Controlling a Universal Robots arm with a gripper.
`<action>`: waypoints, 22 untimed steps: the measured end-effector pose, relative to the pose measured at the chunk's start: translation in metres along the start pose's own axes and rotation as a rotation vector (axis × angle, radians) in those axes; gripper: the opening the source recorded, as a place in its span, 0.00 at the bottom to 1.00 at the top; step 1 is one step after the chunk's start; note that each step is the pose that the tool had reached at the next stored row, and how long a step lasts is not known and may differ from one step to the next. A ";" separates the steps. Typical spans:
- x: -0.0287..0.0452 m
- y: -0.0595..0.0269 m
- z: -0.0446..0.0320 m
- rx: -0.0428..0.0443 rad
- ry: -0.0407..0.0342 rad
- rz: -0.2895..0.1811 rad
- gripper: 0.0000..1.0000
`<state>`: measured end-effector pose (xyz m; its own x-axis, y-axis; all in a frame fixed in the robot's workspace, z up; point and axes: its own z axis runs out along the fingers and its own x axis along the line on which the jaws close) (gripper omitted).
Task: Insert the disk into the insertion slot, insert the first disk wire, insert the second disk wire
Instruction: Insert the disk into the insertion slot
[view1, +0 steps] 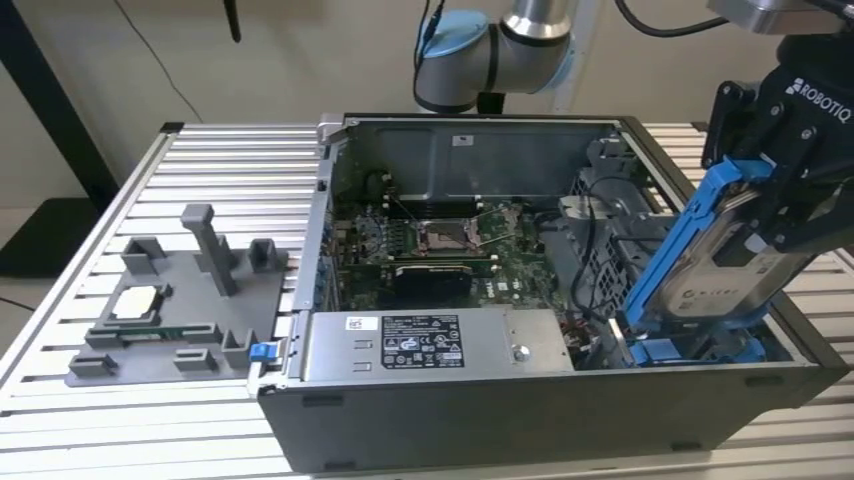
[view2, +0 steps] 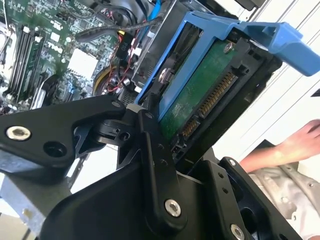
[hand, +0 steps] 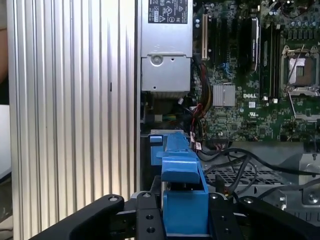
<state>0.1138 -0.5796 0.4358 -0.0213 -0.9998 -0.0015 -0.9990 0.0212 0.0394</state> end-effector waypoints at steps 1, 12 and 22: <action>0.0000 -0.0002 0.0012 0.0000 -0.0001 0.000 0.00; -0.0006 -0.0062 0.0160 -0.0002 -0.0044 0.000 0.00; -0.0034 -0.0073 0.0271 -0.0004 -0.0125 0.000 0.00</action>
<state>0.1201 -0.5763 0.4085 -0.0215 -0.9997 -0.0140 -0.9990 0.0210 0.0398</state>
